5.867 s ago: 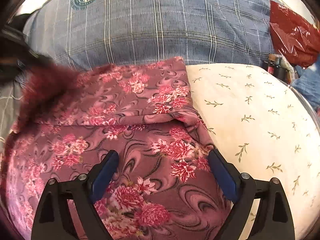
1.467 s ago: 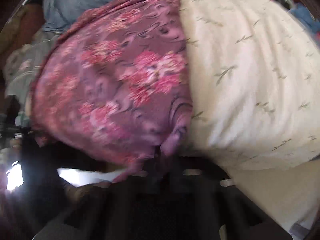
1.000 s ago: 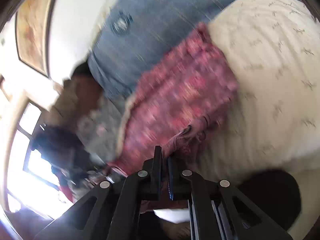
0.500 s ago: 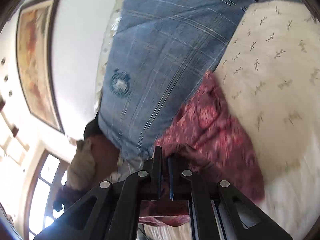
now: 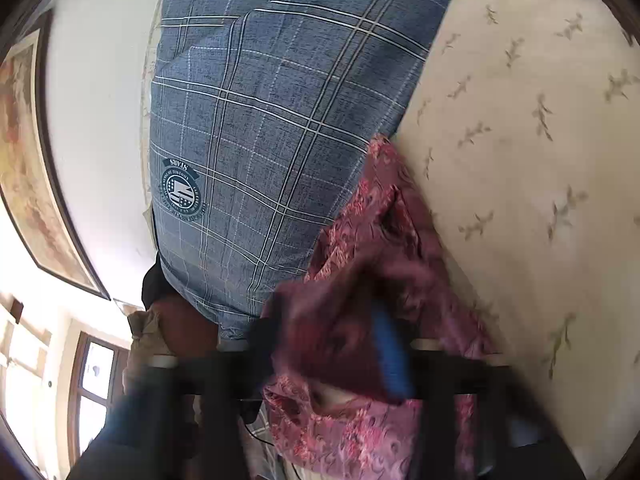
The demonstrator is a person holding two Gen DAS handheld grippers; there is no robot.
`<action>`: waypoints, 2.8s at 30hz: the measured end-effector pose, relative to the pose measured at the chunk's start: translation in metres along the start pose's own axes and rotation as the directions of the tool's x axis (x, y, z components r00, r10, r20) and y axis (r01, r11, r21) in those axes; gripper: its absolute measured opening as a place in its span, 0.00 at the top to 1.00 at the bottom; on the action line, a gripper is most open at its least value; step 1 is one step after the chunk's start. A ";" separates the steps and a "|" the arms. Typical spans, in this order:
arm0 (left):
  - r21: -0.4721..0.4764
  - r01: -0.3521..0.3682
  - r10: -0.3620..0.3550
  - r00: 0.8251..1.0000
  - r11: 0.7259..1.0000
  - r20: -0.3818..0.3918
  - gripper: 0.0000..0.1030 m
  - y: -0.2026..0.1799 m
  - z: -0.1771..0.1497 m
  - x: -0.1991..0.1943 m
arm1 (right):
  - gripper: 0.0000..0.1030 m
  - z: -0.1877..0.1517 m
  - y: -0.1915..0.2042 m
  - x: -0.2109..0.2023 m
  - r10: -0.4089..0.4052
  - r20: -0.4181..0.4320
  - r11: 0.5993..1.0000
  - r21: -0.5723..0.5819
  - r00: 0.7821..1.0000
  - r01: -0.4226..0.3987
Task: Fold small clothes
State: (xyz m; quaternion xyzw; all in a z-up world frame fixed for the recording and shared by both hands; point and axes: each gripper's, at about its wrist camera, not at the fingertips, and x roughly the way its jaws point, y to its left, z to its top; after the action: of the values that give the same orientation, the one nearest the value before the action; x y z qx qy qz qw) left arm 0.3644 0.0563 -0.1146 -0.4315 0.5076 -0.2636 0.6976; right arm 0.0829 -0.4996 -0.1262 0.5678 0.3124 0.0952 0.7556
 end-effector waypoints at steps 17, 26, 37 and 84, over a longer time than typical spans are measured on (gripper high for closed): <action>0.013 0.082 -0.082 0.997 0.997 0.000 0.96 -0.017 0.015 -0.019 | 0.96 -0.001 0.046 0.052 -0.119 -0.065 0.985 -0.133 0.991 0.109; -0.160 -0.030 0.039 0.998 0.987 0.056 0.96 0.003 0.089 0.025 | 0.90 0.064 0.021 0.081 -0.126 0.077 0.992 -0.008 0.989 0.127; -0.095 0.062 -0.047 0.988 0.994 0.149 0.38 0.012 0.082 -0.022 | 0.43 0.060 0.038 0.067 -0.253 0.103 0.937 -0.222 0.962 0.270; -0.098 -0.192 0.201 0.975 0.977 0.090 0.76 0.013 0.095 0.035 | 0.97 0.092 -0.007 0.156 -0.508 0.075 0.814 -0.282 0.858 0.507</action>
State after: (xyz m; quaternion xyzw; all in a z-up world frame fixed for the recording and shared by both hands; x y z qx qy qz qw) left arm 0.4650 0.0663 -0.1323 -0.4224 0.5235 -0.1486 0.7249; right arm 0.2570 -0.4978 -0.1748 0.3458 0.4364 -0.0635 0.8282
